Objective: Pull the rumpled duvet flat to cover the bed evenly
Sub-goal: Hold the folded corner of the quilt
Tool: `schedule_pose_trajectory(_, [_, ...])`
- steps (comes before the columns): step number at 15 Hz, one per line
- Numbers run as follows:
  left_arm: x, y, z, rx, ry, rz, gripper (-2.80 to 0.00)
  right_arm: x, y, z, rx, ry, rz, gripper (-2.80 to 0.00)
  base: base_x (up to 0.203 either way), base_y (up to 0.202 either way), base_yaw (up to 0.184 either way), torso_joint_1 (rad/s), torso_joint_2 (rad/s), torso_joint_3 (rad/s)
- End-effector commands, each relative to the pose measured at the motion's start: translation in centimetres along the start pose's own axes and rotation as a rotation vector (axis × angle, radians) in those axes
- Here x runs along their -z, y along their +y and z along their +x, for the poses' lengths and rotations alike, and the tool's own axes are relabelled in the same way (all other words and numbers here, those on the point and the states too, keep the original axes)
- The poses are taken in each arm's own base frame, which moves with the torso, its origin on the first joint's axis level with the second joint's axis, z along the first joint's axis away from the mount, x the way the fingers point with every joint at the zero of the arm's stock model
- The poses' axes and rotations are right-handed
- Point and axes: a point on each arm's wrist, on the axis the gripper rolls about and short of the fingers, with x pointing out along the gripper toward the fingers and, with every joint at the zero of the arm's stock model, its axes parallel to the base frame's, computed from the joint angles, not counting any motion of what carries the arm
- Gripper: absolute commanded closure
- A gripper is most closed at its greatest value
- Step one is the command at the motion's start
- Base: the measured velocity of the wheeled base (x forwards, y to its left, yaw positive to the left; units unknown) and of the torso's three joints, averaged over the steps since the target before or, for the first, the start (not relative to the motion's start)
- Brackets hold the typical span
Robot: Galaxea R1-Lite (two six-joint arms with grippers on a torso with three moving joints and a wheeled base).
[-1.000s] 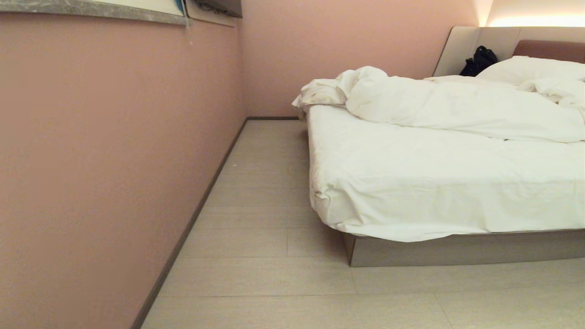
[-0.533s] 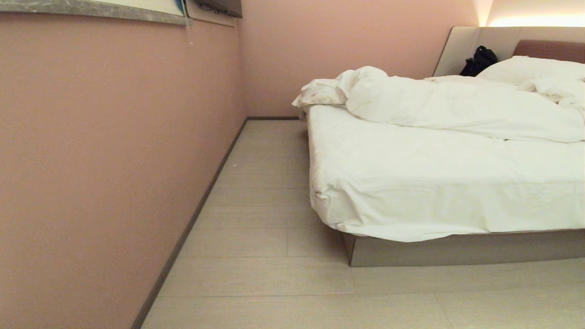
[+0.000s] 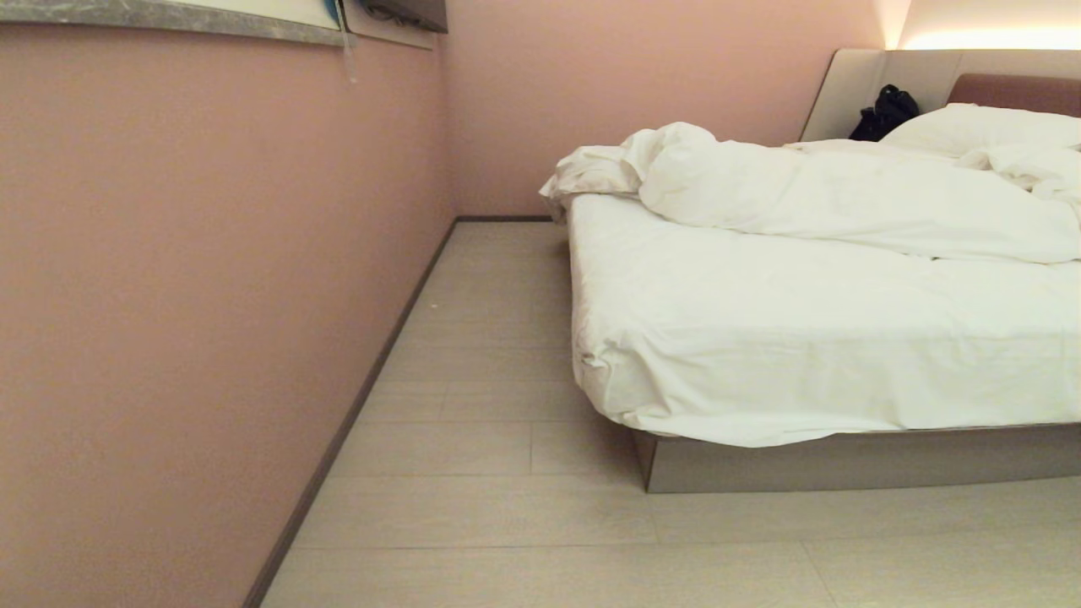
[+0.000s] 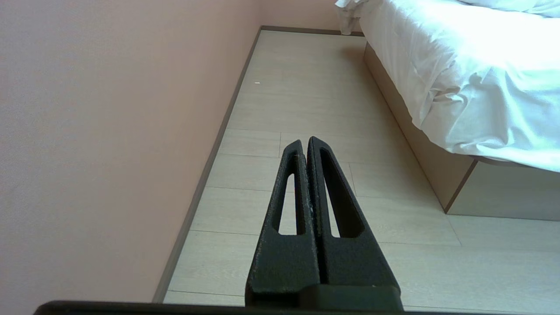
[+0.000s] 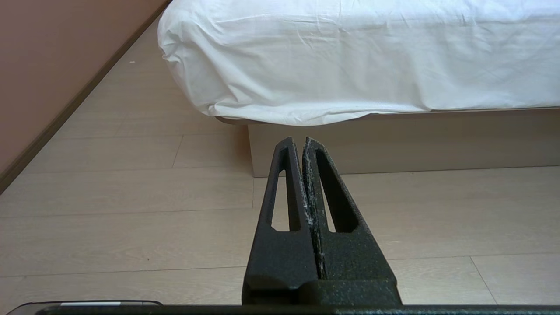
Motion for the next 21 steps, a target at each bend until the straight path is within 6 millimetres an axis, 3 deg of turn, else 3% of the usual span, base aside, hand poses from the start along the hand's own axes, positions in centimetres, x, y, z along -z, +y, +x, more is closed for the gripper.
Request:
schedule_pose_trajectory(1, [-0.01, 0.0, 0.0, -0.001, -0.001, -0.001, 0.0, 0.0, 0.0, 0.01, 0.0, 0.001, 0.0, 0.0, 0.0, 0.0, 0.0, 0.0, 0.0, 0.0])
schedule_pose_trajectory(4, [-0.01, 0.0, 0.0, 0.001, -0.001, -0.001, 0.0, 0.0, 0.0, 0.01, 0.0, 0.001, 0.0, 0.0, 0.041, 0.0, 0.001, 0.0, 0.0, 0.002])
schedule_pose_trajectory(21, [-0.01, 0.0, 0.0, -0.001, -0.001, -0.005, 0.0, 0.0, 0.0, 0.01, 0.001, 0.001, 0.0, 0.0, 0.195, 0.0, -0.001, 0.003, 0.0, 0.003])
